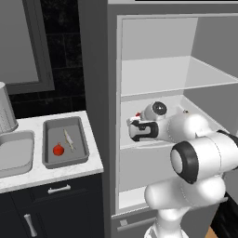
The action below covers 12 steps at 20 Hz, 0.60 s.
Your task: Place one tomato and one fish in each tupperware on the nearby counter, to pack two identical lunches.
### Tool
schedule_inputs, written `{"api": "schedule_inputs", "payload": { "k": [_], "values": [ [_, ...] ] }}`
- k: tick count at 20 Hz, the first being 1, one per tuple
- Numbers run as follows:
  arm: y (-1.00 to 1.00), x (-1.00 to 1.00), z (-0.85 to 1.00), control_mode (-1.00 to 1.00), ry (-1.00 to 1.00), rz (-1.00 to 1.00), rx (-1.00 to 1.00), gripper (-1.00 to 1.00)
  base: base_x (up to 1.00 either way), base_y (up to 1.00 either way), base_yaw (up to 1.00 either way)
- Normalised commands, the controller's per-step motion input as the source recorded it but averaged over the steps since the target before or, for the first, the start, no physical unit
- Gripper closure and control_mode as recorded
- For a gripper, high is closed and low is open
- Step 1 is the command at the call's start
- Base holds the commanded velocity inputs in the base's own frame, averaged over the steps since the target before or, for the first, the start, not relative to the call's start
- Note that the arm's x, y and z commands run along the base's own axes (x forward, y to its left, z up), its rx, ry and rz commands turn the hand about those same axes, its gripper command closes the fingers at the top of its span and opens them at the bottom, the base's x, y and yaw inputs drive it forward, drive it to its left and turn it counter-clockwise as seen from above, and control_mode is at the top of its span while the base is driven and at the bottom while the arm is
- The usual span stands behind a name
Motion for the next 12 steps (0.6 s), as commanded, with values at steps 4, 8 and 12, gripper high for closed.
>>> {"api": "schedule_inputs", "payload": {
  "k": [4,8,12],
  "values": [
    [-0.12,-1.0,0.03,-1.0,-0.3,0.0,0.05,1.0,0.0,0.0,0.0],
    [-0.29,-1.0,0.49,-1.0,-0.25,-0.06,0.12,1.0,0.0,0.0,0.0],
    [-0.24,-1.0,1.0,-1.0,-0.07,-0.1,0.08,1.0,0.0,0.0,0.0]
  ]
}}
